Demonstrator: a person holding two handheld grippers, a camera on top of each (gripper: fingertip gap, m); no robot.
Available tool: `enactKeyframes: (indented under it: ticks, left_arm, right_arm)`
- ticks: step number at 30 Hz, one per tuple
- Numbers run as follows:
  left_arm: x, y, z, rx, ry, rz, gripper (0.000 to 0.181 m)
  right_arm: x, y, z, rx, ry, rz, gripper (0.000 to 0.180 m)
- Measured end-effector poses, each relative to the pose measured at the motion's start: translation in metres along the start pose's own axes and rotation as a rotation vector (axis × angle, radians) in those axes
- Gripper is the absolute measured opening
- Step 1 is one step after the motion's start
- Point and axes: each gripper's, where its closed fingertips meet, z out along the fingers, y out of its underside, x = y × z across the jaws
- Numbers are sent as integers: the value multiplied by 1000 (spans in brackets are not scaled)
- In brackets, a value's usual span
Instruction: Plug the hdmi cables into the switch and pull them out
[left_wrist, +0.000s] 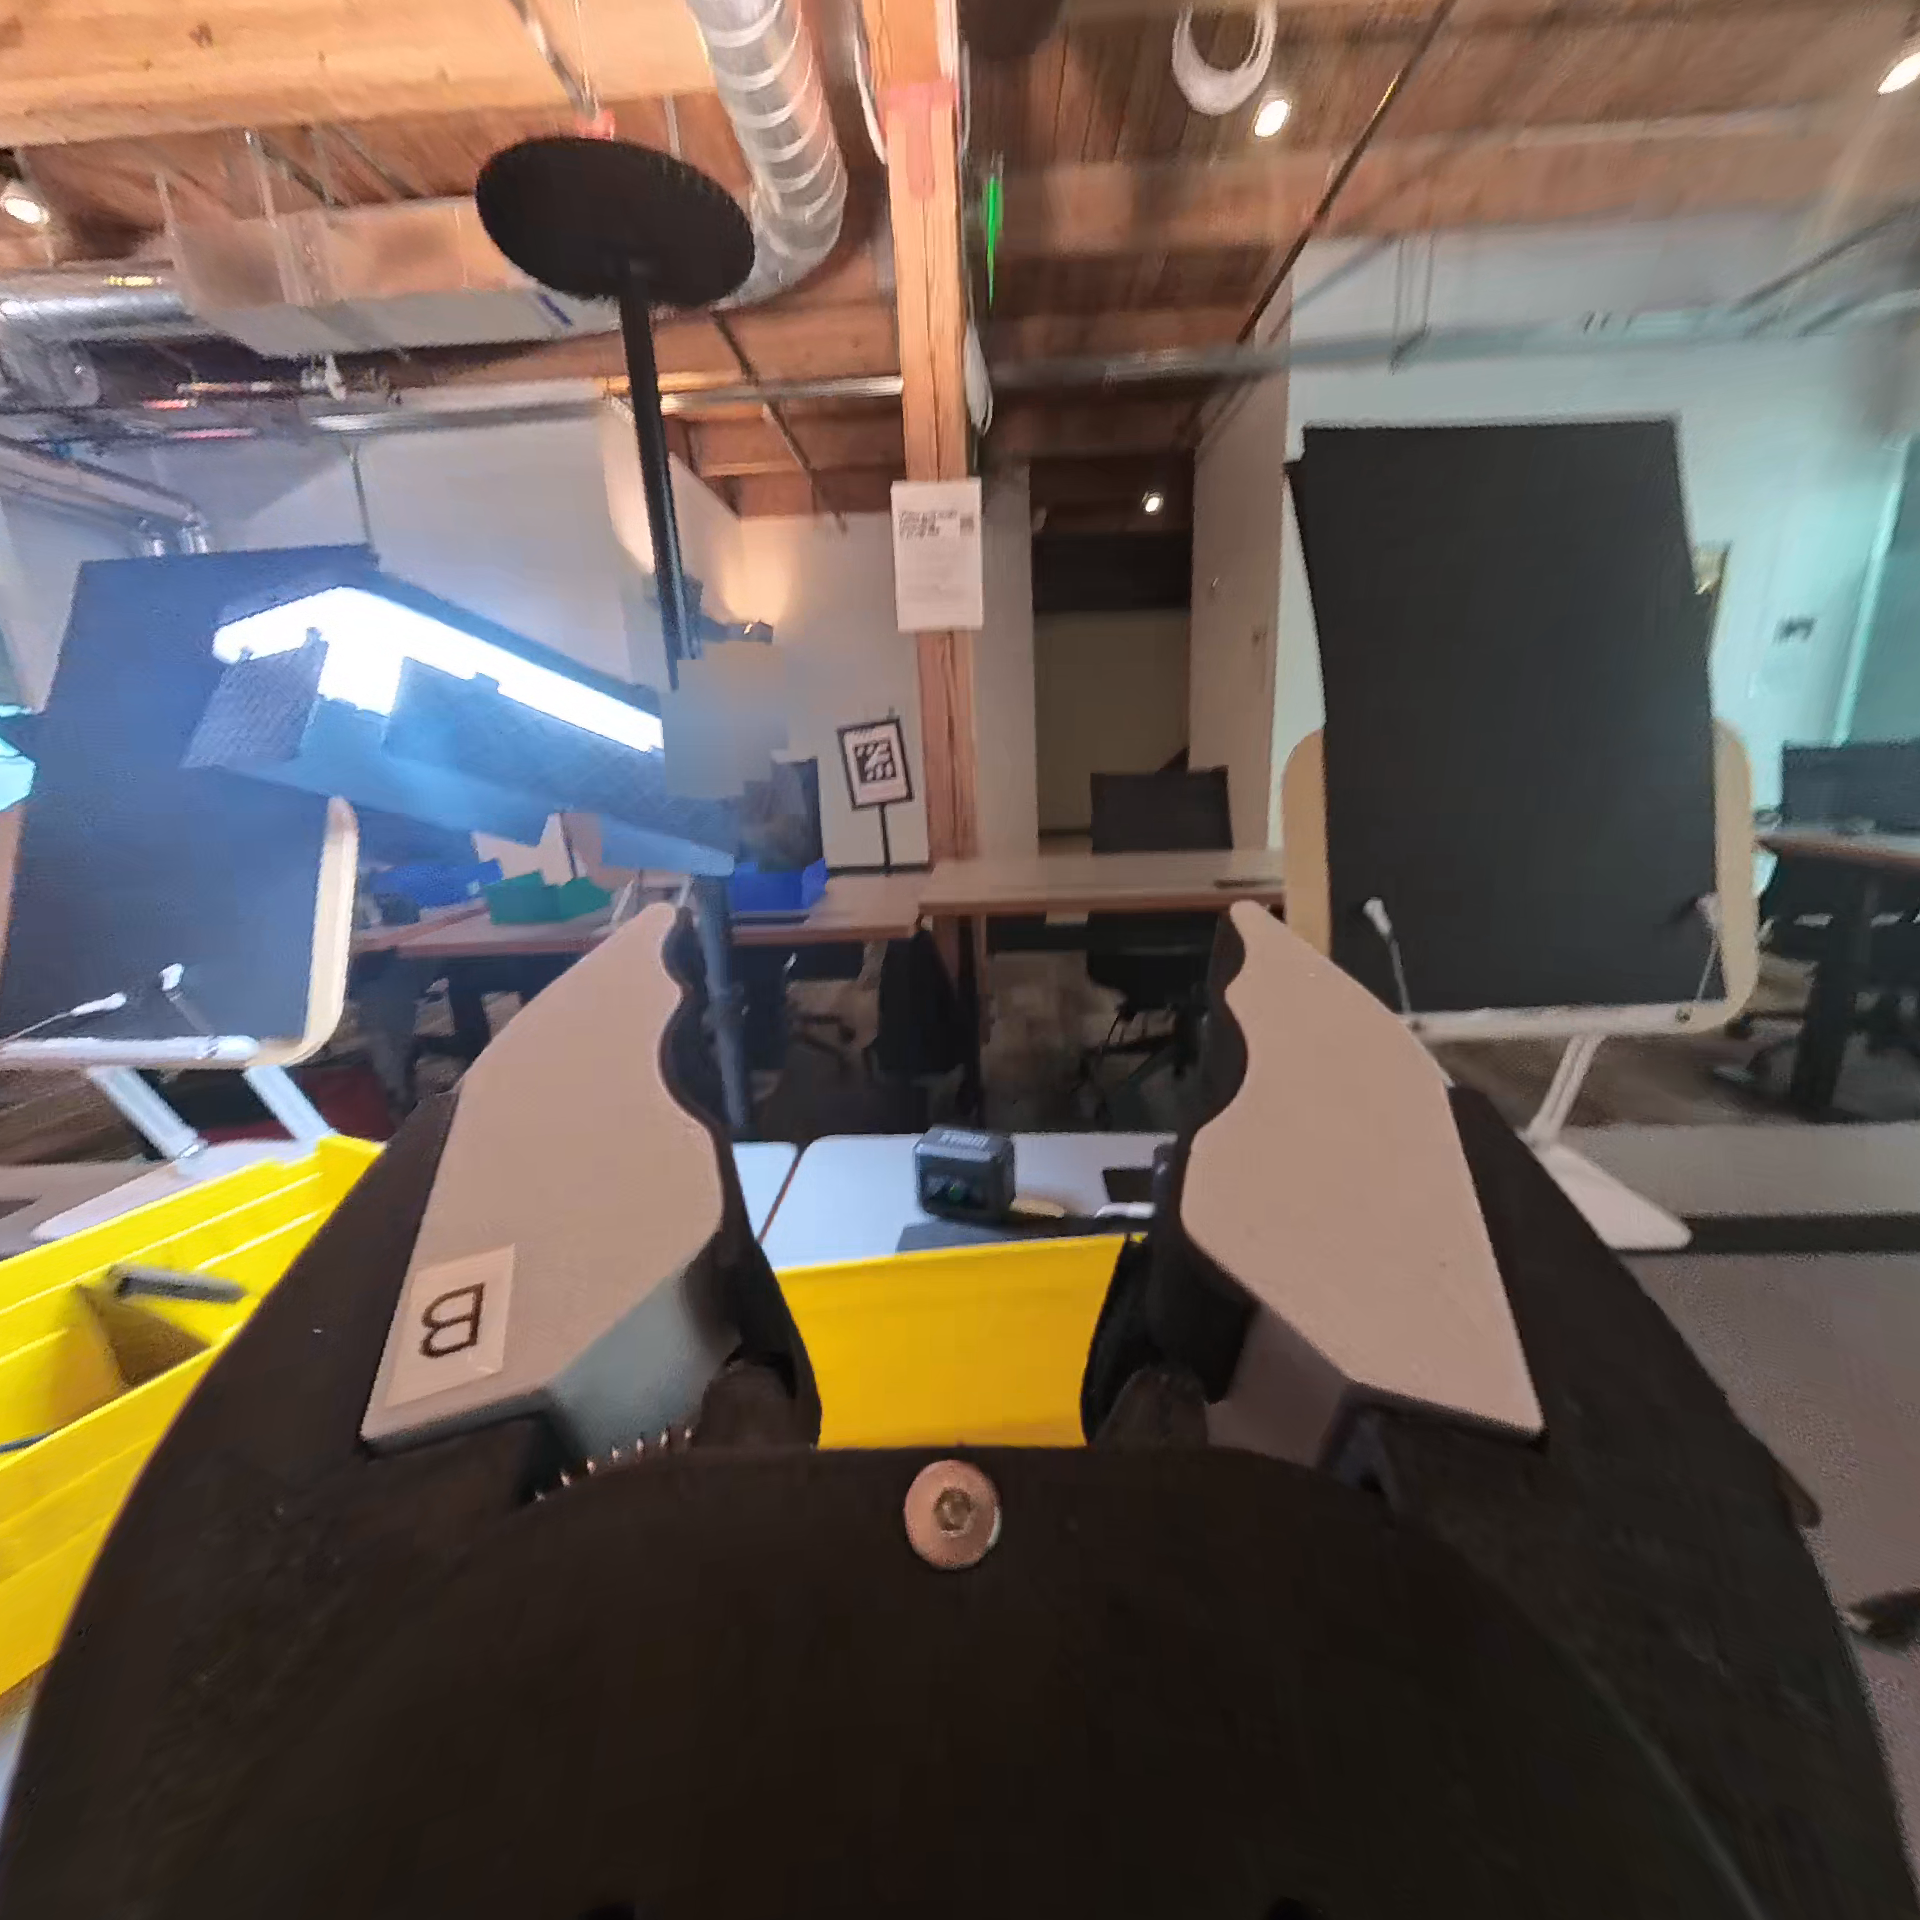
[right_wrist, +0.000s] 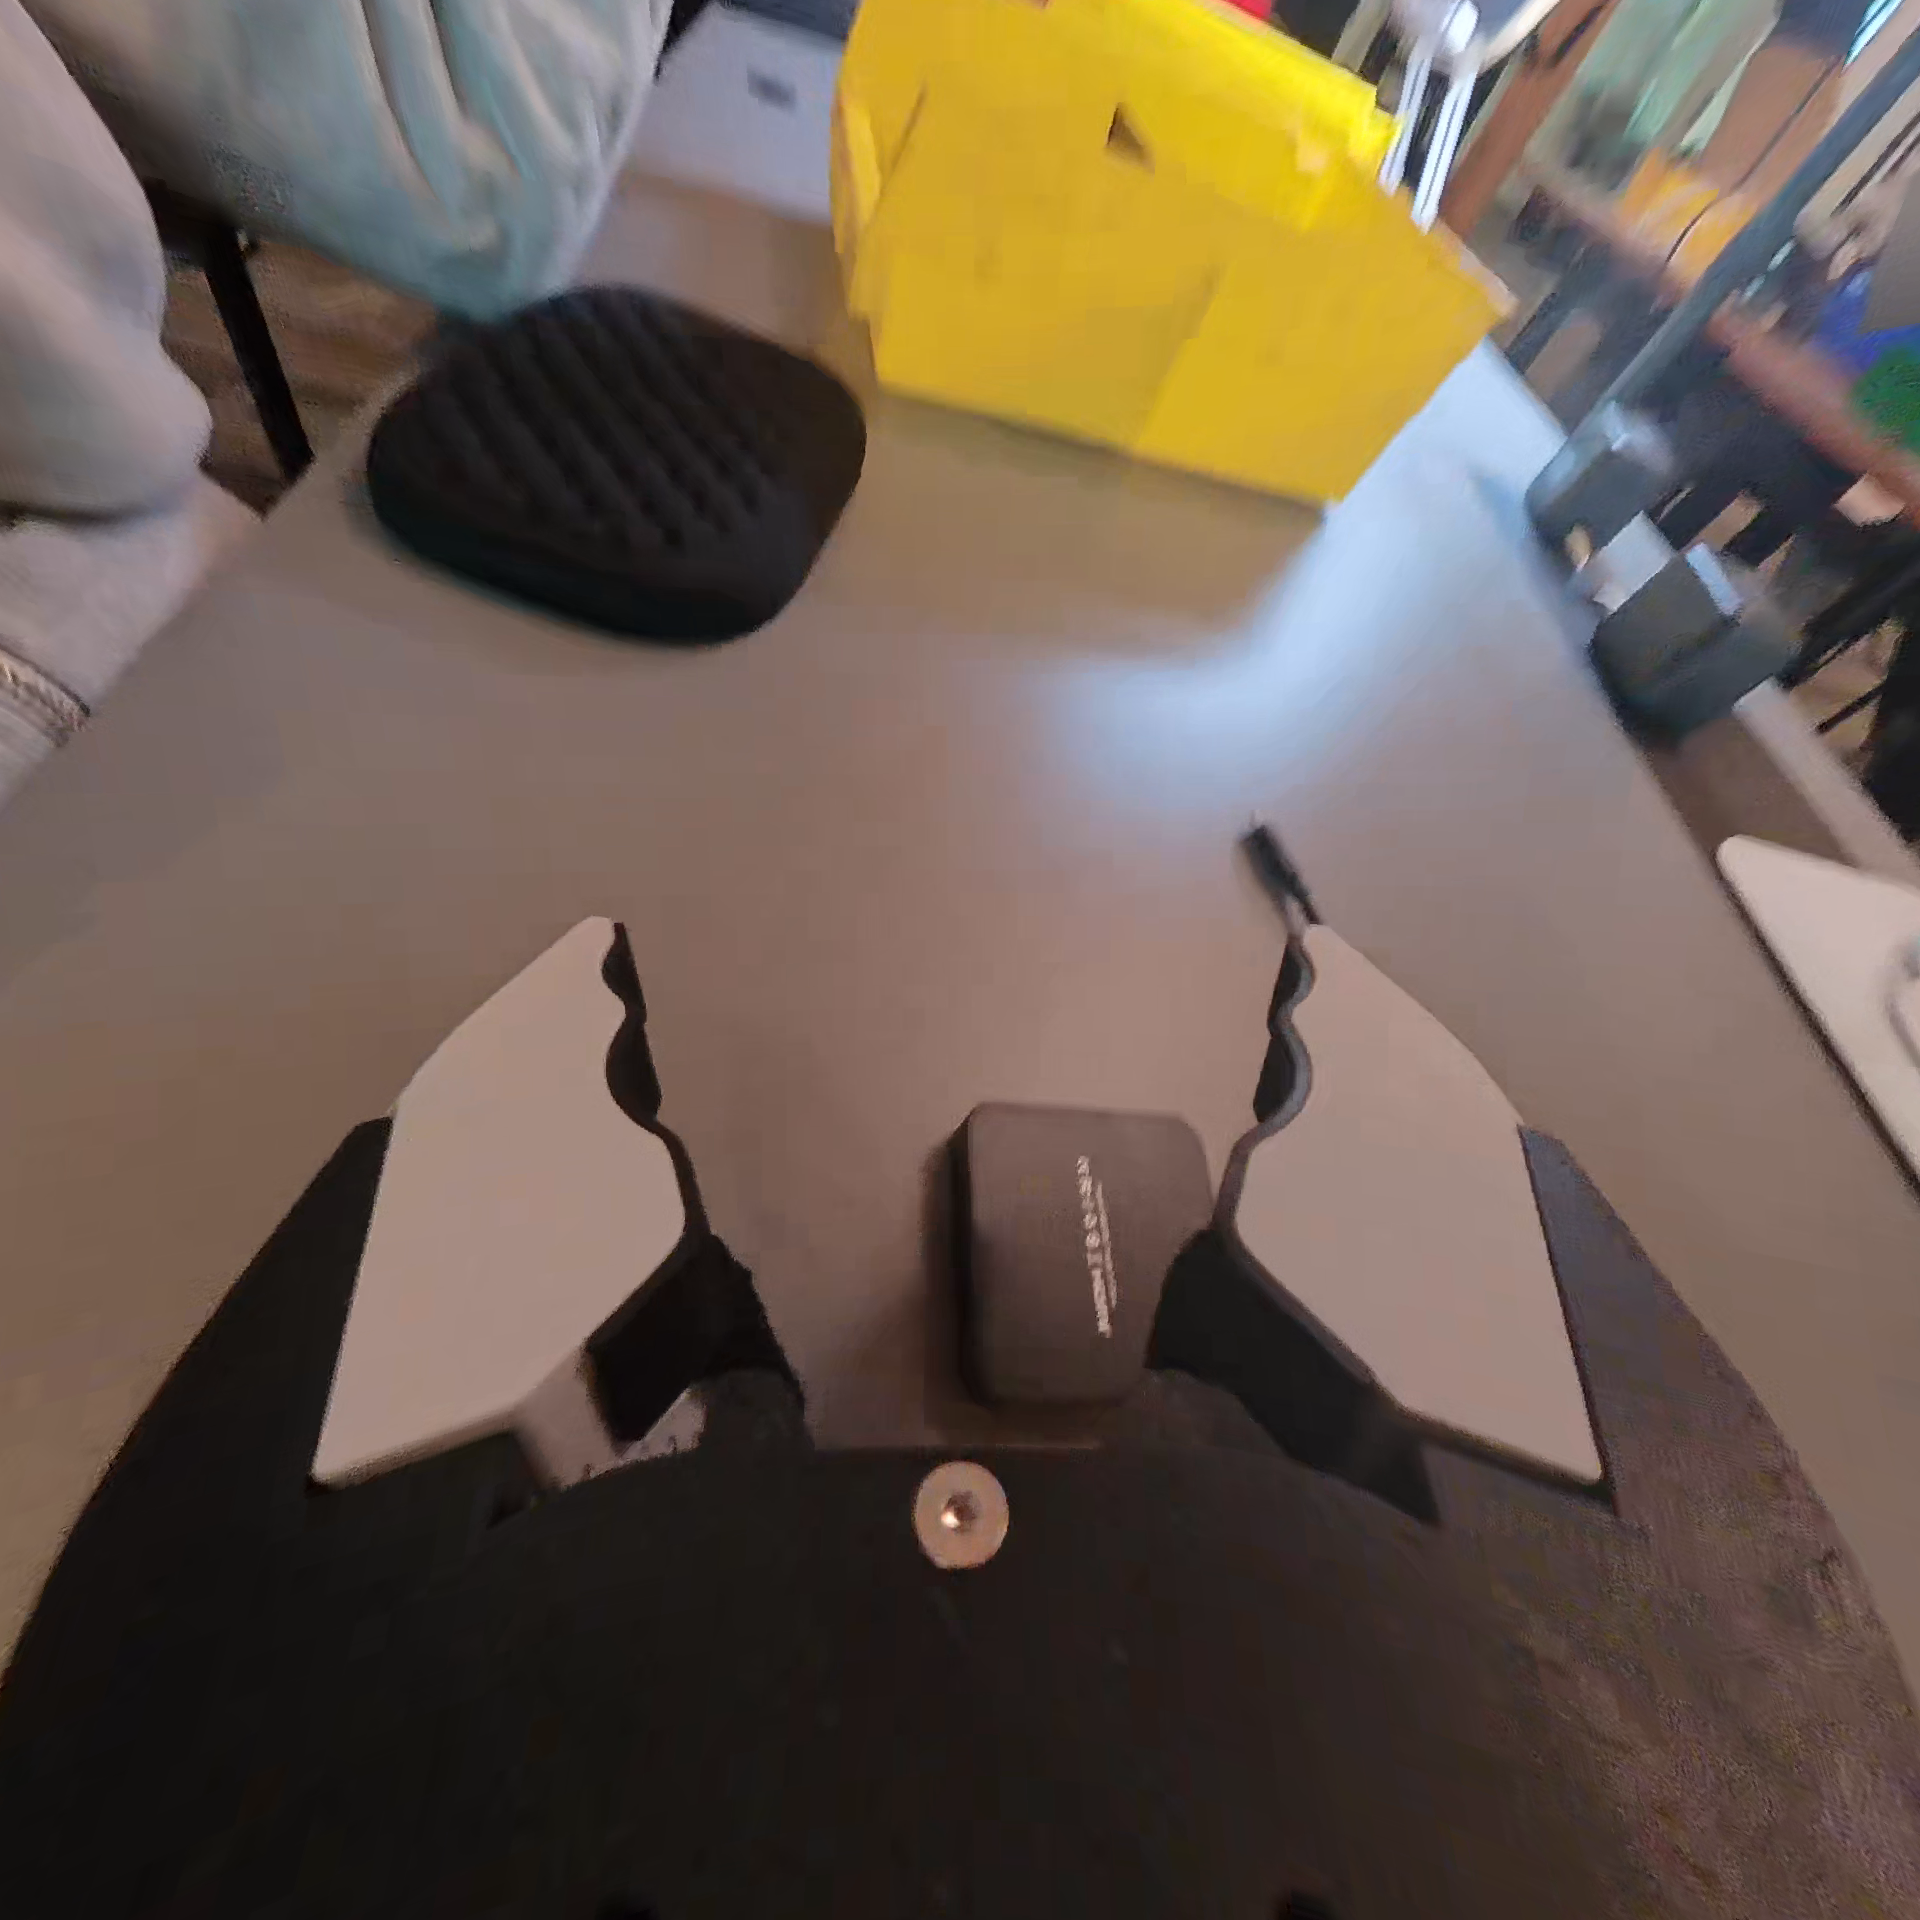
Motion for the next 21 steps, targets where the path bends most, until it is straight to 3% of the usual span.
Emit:
enactKeyframes:
  ticks: [3,6,9,12,14,17,21]
  left_arm:
    - [-10,10,-12,-82,-26,34,88]
    - [8,28,-19,-221,91,61,79]
    - [26,84,-34,-596,216,73,73]
    - [18,155,-55,-1038,222,99,69]
    - [7,196,-64,-1240,178,-10,65]
    - [-7,245,-69,-1445,87,-162,61]
    - [-18,280,-76,-1597,16,-169,56]
  right_arm:
    - [8,-15,-7,101,58,-21,114]
    - [18,-27,-17,181,122,-31,115]
    - [24,-34,-25,232,169,-51,115]
    - [24,-36,-27,232,181,-70,114]
    - [22,-36,-26,225,175,-83,114]
    - [19,-35,-24,209,168,-102,114]
    - [20,-34,-24,208,167,-103,113]
